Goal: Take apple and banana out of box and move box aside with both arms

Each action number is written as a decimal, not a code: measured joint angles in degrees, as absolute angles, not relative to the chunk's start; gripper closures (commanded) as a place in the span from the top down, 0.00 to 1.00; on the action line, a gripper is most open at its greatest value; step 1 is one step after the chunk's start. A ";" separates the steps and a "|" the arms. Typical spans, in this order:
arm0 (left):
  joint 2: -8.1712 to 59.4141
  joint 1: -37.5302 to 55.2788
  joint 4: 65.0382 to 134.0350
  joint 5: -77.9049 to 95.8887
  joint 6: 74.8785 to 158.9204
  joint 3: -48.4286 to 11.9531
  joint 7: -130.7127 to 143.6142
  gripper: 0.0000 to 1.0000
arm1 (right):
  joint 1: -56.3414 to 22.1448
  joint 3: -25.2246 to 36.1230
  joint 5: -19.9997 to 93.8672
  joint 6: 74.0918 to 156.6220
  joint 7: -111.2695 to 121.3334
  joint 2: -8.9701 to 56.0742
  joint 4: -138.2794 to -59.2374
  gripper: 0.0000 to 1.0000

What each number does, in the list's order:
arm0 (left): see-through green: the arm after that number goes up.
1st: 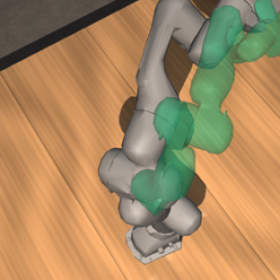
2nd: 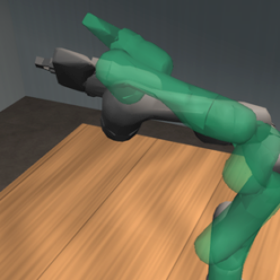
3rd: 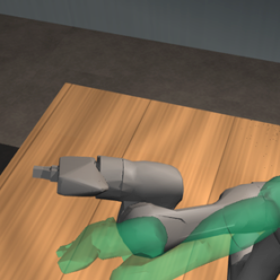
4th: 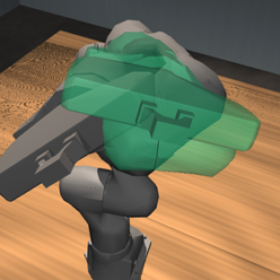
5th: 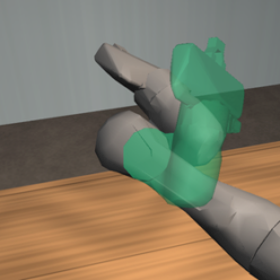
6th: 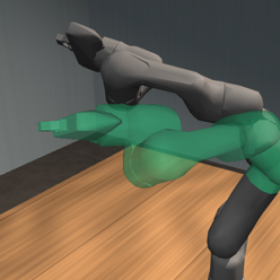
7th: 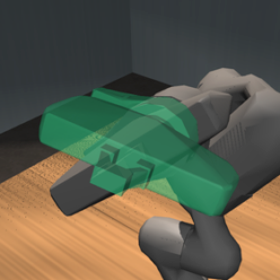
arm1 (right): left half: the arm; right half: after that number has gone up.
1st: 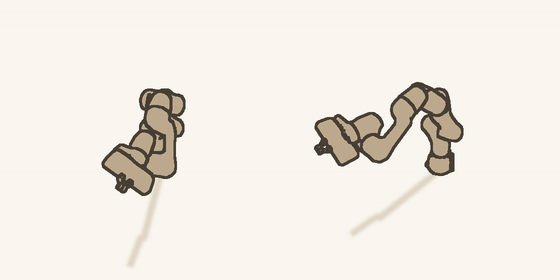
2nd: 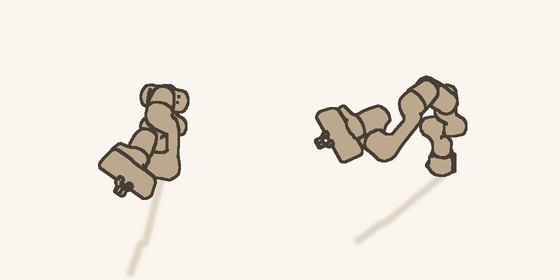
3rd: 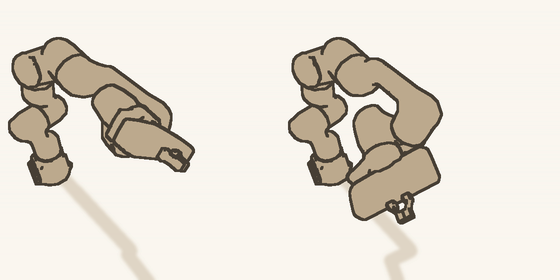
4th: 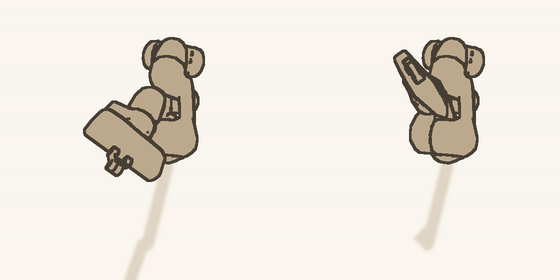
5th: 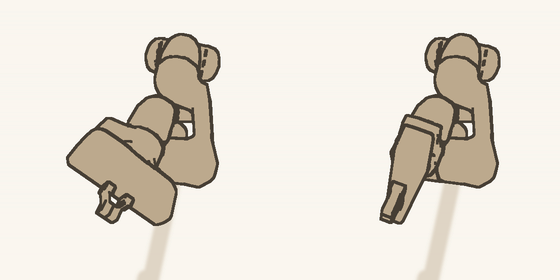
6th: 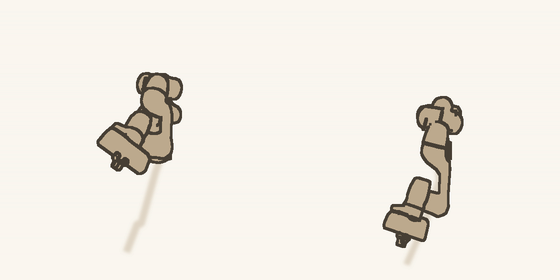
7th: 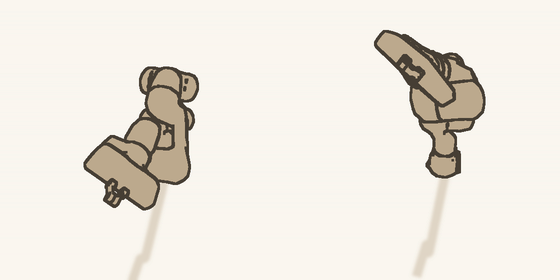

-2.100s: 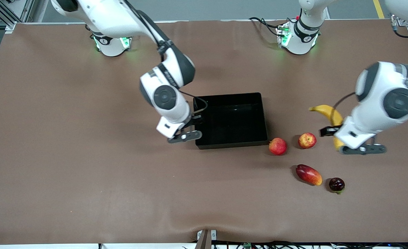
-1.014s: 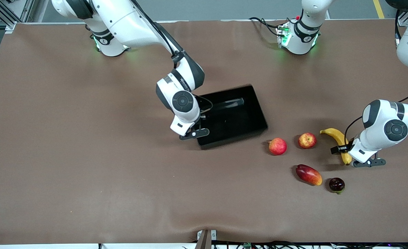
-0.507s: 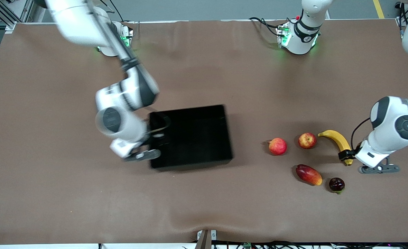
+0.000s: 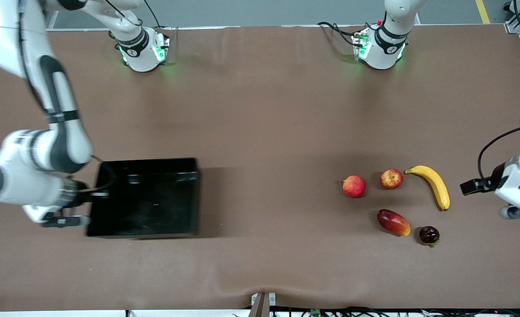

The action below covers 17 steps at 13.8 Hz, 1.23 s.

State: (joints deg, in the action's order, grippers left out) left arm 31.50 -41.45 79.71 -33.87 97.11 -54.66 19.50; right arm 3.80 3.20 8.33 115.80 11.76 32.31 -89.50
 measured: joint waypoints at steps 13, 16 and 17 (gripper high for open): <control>8.98 -30.18 78.36 -9.52 89.02 -38.18 10.76 1.00 | 18.94 2.91 4.20 117.25 16.47 37.23 -85.55 1.00; 5.00 -18.24 79.26 -4.44 86.94 -21.57 6.96 1.00 | 18.88 2.20 4.20 116.99 16.46 36.12 -83.12 1.00; 4.00 -14.90 79.64 -3.80 86.03 -17.60 6.58 1.00 | 18.77 1.95 4.20 116.69 16.45 34.95 -82.36 1.00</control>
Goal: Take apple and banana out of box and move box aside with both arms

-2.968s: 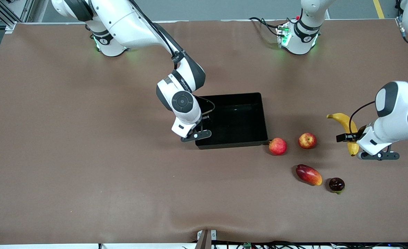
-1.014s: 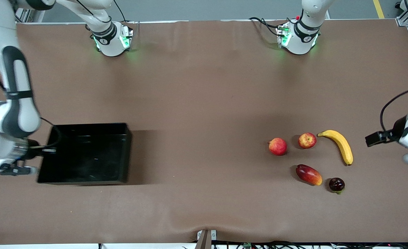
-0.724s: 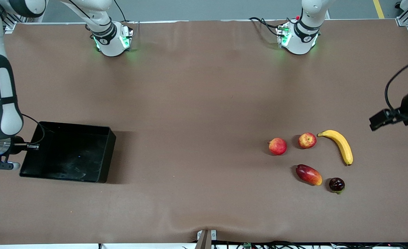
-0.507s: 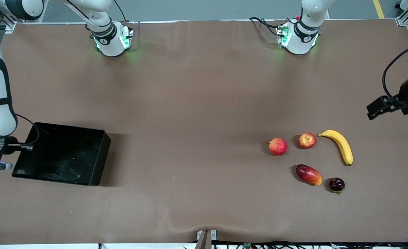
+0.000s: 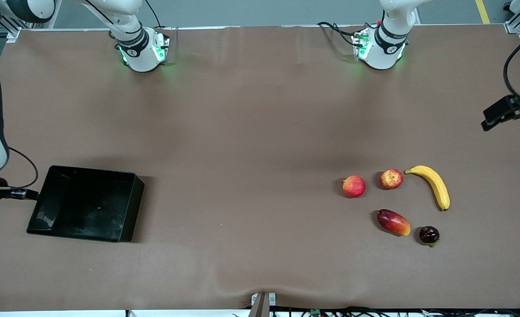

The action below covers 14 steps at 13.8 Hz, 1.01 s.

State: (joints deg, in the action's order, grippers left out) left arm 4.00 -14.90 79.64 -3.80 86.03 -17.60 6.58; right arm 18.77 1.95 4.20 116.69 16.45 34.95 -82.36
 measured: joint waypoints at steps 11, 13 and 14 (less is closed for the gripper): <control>-3.40 0.66 88.32 -1.12 85.34 -1.89 6.52 1.00 | 3.66 0.88 4.24 93.91 0.83 15.40 -81.59 1.00; -3.70 0.66 89.14 -1.09 85.46 -1.89 6.52 1.00 | 2.34 0.87 4.24 90.65 0.41 12.59 -81.61 1.00; -3.82 0.66 89.40 -1.08 85.48 -1.89 6.52 1.00 | 2.02 0.88 4.24 88.92 0.41 11.04 -81.64 1.00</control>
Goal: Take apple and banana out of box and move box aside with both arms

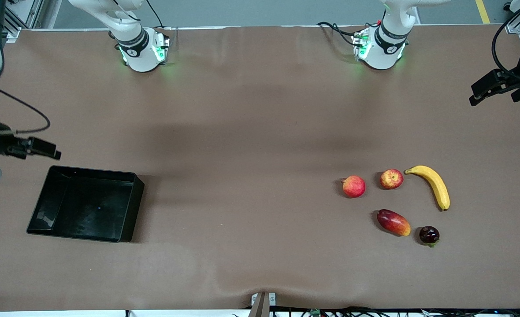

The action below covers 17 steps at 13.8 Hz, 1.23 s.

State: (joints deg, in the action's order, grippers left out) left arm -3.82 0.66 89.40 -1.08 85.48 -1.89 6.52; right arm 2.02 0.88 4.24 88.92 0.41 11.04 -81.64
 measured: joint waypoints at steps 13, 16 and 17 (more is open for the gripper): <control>-6.97 0.66 93.15 -1.07 86.33 -1.86 6.69 1.00 | -0.61 1.28 2.06 79.75 -4.83 1.30 -85.68 1.00; -6.61 0.66 93.14 -1.07 86.43 -1.81 6.77 1.00 | -0.62 1.20 2.01 79.82 -5.26 1.30 -85.65 1.00; -6.58 0.66 93.14 -1.07 86.44 -1.79 6.77 1.00 | -0.62 1.19 2.01 79.84 -5.26 1.30 -85.64 1.00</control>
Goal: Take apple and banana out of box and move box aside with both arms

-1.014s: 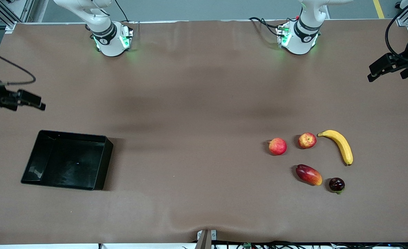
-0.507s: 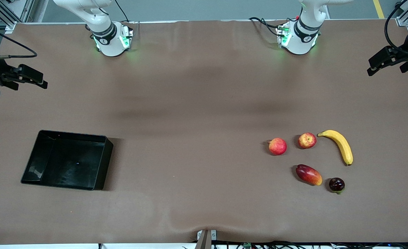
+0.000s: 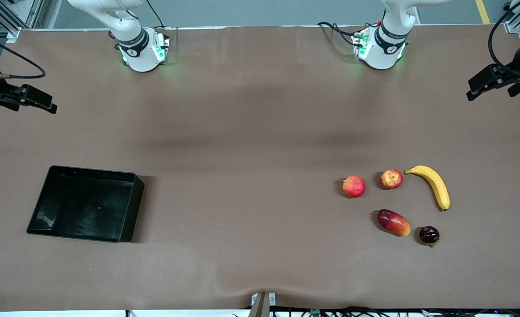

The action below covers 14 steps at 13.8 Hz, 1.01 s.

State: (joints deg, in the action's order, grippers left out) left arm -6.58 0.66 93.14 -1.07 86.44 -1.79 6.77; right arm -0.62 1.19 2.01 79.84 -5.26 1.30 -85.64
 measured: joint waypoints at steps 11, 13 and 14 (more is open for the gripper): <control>-5.77 0.80 90.98 -1.06 86.65 -1.81 6.83 1.00 | -0.62 1.16 2.01 80.18 -5.26 1.31 -85.38 1.00; -5.75 0.86 90.91 -1.04 86.65 -1.81 7.26 1.00 | -0.62 1.16 2.00 80.18 -5.26 1.32 -85.38 1.00; -5.75 0.87 90.86 -1.04 86.65 -1.81 7.52 1.00 | -0.62 1.16 2.00 80.18 -5.26 1.33 -85.38 1.00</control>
State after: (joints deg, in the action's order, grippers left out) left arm -5.75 0.87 90.86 -1.04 86.65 -1.81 7.52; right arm -0.62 1.16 2.00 80.18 -5.26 1.33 -85.38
